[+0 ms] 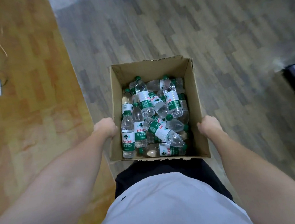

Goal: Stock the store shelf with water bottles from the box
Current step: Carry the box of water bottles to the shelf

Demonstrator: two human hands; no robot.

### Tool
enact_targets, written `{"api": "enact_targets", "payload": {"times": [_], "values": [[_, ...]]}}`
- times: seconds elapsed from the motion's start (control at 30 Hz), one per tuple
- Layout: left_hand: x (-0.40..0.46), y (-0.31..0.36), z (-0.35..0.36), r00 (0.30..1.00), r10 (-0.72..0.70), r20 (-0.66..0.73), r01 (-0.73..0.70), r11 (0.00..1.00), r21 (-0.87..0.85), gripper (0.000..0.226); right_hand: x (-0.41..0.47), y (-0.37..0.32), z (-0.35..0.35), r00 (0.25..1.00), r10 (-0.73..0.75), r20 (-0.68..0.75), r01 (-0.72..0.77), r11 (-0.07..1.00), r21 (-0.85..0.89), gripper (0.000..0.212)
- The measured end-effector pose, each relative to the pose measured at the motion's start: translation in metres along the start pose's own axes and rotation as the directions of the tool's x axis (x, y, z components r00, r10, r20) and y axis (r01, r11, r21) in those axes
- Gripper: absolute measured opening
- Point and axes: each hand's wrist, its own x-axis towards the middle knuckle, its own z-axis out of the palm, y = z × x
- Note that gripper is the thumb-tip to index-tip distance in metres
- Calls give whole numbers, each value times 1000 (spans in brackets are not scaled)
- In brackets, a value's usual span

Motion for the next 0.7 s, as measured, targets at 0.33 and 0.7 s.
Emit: {"api": "enact_targets", "payload": {"times": [0.33, 0.7], "values": [[78, 49, -65, 998, -55, -26, 56, 998, 30, 24, 101, -26, -47, 998, -23, 54, 20, 998, 61, 37], [163, 133, -179, 993, -106, -47, 108, 993, 47, 34, 219, -45, -151, 992, 2, 123, -25, 982, 187, 31]]}}
